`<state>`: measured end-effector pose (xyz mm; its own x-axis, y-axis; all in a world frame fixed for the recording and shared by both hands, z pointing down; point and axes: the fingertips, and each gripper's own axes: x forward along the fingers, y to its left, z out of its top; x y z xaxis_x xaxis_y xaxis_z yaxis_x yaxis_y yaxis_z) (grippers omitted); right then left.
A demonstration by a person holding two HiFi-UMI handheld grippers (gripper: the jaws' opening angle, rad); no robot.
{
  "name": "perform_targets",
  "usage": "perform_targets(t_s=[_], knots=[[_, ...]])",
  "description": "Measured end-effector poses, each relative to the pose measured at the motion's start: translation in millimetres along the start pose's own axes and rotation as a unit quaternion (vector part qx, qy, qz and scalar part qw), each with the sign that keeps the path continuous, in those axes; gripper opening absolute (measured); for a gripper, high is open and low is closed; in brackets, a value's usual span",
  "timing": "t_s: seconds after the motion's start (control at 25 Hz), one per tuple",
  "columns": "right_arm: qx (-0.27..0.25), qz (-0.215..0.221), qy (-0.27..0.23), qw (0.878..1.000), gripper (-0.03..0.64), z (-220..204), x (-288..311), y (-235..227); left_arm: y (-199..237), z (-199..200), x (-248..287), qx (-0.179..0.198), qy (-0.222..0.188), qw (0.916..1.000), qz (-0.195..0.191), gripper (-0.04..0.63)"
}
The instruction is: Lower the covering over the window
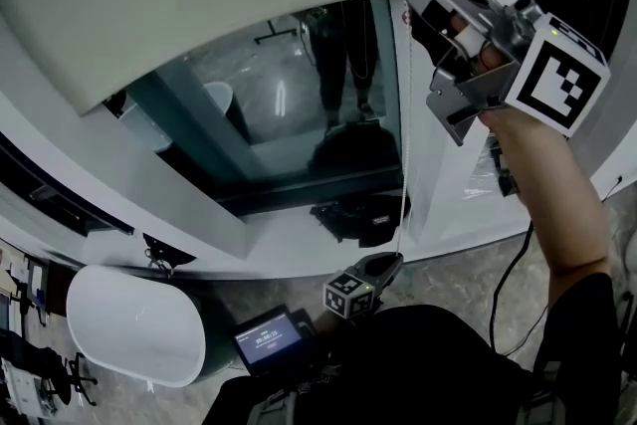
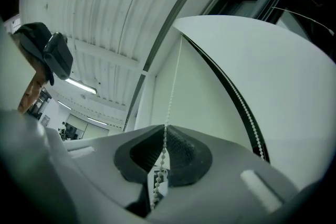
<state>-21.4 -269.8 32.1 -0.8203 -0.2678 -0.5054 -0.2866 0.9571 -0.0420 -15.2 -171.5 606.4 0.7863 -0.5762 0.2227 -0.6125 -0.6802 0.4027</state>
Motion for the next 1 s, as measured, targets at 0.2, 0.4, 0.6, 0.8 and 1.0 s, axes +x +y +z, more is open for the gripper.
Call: perform_targets(t_s=[0.2,0.4,0.6,0.8,1.0], knots=[[-0.079,-0.015,0.043,0.996,0.014,-62,-62,1,54,-48,-11,0.05,0.001,0.9971,0.059,0.048],[-0.066,-0.055,0.088,0.992,0.014,-99,-89,-16,73,15,-70,0.003,-0.053,0.9947,0.088,0.097],[-0.093,-0.075,0.169,0.978,0.014,-187,-129,-21,63,144,-96,-0.004,-0.172,0.9832,0.062,0.089],[0.013,-0.121,0.27,0.955,0.014,-354,-203,-18,12,265,-71,0.074,-0.248,0.966,-0.004,0.081],[0.068,-0.134,0.373,0.916,0.014,-466,-260,-3,-35,332,-24,0.12,-0.283,0.9483,-0.08,0.103]])
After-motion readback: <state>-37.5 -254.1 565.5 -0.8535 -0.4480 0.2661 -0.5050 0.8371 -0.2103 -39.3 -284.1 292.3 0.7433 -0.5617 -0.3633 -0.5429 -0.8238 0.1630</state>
